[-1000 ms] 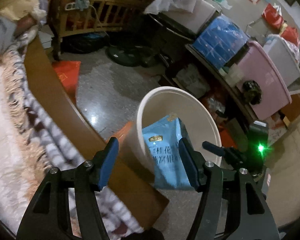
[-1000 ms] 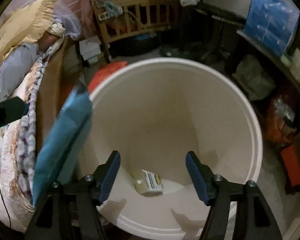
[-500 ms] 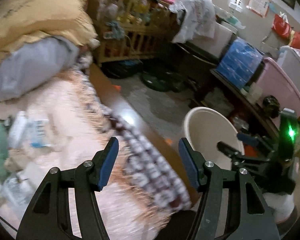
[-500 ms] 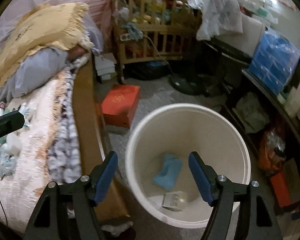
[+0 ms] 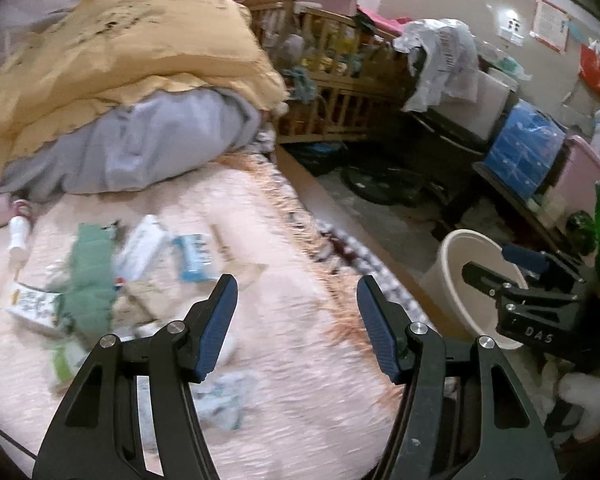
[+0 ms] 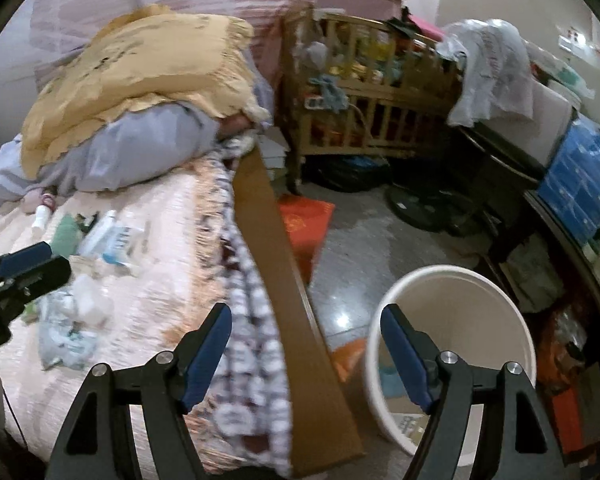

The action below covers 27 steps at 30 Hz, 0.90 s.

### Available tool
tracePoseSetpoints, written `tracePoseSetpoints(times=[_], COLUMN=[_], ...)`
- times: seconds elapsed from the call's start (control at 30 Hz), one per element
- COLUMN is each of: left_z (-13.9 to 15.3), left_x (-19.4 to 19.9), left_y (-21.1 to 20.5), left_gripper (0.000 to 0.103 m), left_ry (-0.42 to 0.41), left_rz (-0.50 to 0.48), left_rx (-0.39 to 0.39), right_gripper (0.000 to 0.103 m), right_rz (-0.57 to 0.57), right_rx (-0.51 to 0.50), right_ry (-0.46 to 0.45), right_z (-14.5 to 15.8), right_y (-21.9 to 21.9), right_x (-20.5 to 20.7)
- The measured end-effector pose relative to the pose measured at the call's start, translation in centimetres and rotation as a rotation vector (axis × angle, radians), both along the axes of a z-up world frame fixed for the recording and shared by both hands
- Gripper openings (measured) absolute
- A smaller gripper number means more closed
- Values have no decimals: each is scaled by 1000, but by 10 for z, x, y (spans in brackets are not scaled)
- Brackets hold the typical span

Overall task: Collect trash
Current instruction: 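Move both open tools back over the trash on the bed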

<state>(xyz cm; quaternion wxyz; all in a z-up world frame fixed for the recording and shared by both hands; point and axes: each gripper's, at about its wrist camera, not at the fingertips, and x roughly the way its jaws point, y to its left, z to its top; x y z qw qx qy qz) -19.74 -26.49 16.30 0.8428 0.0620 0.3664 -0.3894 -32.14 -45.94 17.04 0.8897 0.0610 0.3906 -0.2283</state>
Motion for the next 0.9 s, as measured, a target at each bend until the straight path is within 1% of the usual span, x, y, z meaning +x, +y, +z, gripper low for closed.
tracePoseSetpoints(times=[0.33,0.63,0.9], left_z=[-1,-11,-22], left_x=[19,37,51], left_y=[57,100,126], left_gripper=[61,61,61], left_ry=[-48,-40,-25], left_rz=[145,242,295], left_rx=[44,73,90], right_gripper=[75,75,75], right_rz=[124,217,265], right_rx=[32,49,54], right_ry=[-6,11,44], right_z=[0,-6,-17], right_y=[56,102,126], right_x=[49,88,107])
